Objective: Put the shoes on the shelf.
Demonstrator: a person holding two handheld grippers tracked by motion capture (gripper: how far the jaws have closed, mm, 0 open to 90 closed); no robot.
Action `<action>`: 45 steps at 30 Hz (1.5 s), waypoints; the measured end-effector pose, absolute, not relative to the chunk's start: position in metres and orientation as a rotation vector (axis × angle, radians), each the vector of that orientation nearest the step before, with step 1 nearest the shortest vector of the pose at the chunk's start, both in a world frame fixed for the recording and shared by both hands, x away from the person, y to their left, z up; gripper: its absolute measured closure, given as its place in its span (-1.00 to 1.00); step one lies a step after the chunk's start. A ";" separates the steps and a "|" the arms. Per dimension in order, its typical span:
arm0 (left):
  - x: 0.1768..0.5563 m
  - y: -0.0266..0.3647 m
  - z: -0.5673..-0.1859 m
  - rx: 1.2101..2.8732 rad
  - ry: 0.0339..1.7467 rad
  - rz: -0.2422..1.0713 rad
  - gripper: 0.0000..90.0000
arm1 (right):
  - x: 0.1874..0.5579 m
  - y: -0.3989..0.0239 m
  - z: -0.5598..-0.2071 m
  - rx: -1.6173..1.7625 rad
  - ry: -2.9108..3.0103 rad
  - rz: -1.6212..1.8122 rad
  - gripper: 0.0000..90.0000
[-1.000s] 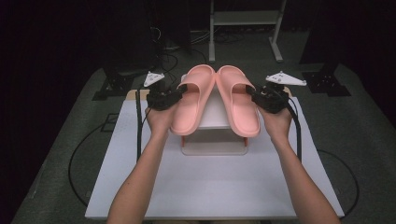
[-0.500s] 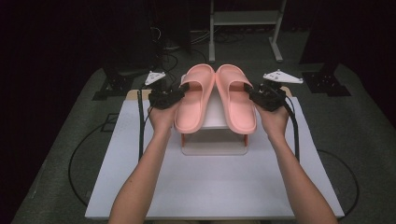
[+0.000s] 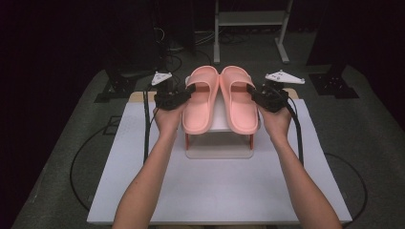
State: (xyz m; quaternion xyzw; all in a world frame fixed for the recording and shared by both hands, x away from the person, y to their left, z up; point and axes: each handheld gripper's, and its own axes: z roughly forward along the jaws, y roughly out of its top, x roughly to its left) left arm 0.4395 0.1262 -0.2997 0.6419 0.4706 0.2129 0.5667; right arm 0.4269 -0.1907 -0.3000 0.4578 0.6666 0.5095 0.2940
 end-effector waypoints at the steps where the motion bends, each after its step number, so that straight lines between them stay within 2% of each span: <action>1: 0.440 0.126 -0.300 1.508 1.109 0.500 0.24 | 0.428 -0.190 -0.300 1.222 1.774 1.356 0.48; 45: 0.462 0.118 -0.308 1.563 1.105 0.488 0.24 | 0.453 -0.174 -0.303 1.292 1.792 1.300 0.39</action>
